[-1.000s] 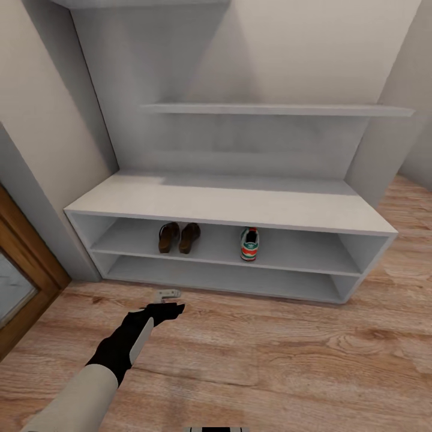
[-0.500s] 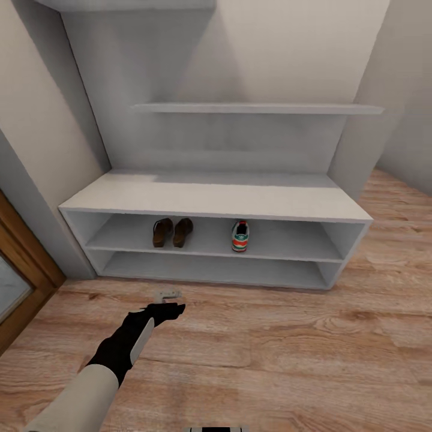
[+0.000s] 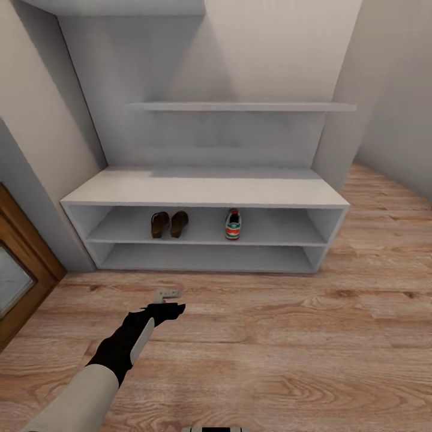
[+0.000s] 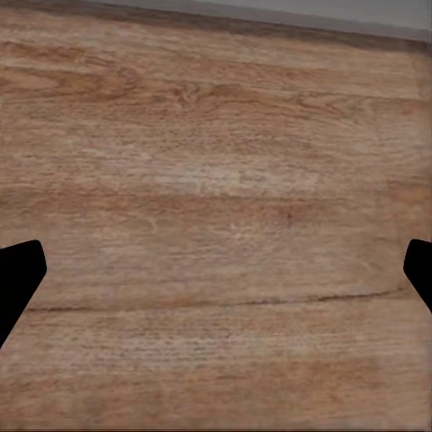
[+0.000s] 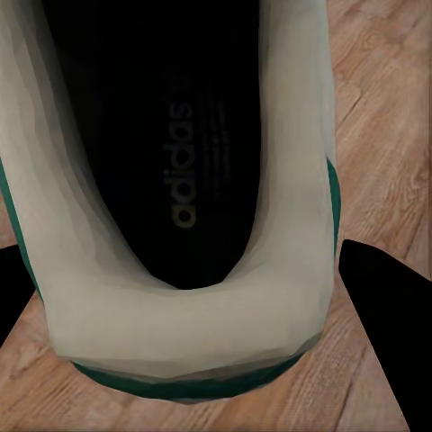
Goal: Pick up the two gym shoes and the two sandals from the corridor floor and place them onto the hallstand (shoe rack) in the corridor, making sure they are on the rack and not on the floor. Arrange them so the two gym shoes are next to each other and the two sandals are next to each other.
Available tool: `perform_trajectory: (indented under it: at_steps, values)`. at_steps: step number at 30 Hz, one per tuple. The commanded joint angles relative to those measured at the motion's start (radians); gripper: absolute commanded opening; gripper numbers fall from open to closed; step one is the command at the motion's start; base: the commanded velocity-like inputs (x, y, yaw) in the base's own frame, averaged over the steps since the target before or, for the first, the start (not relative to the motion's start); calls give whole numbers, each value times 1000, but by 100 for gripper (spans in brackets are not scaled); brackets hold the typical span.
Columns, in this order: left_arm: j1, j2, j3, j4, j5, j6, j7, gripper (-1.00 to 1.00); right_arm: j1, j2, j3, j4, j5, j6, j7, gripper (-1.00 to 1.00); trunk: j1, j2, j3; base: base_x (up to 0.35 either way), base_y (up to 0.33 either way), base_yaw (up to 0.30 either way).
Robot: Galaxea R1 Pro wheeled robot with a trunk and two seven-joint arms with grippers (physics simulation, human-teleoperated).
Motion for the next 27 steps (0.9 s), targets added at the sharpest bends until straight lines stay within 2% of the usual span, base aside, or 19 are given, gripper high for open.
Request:
perform_trajectory:
  at_steps: [1,15,16,18,20,21,23,25,27]
  values:
    - [0,0,-1,-1,8,5,1,100,-1,0,-5,-2,3,5,6,-100,0,0,-1,-33,1,-1]
    - [0,5,2,0,9,-4,-1,100,-1,0,-5,0,3,6,6,-100,0,0,-1,-42,-38,0]
    - [0,6,3,0,8,-16,-2,100,-1,0,-5,1,3,6,6,-100,0,0,-1,-5,-6,0]
    - [0,18,2,0,9,-111,-4,100,-1,7,-3,6,2,5,8,-100,0,0,-1,-2,-2,0]
    - [0,23,2,0,10,-178,-9,100,-1,45,-3,10,2,5,9,-100,0,0,-1,0,0,0]
    - [1,25,2,1,11,-198,-14,100,-1,82,-2,12,2,5,10,-100,0,0,-1,0,0,0]
    - [1,27,1,3,11,-248,-43,100,-1,122,-1,13,2,5,9,-100,0,0,-1,0,0,0]
    - [3,30,1,4,9,-283,-118,100,-1,209,6,15,3,5,9,-100,0,0,-1,0,0,0]
    - [10,50,1,6,8,-310,-224,100,-1,299,53,16,3,5,10,-100,0,0,-1,0,0,0]
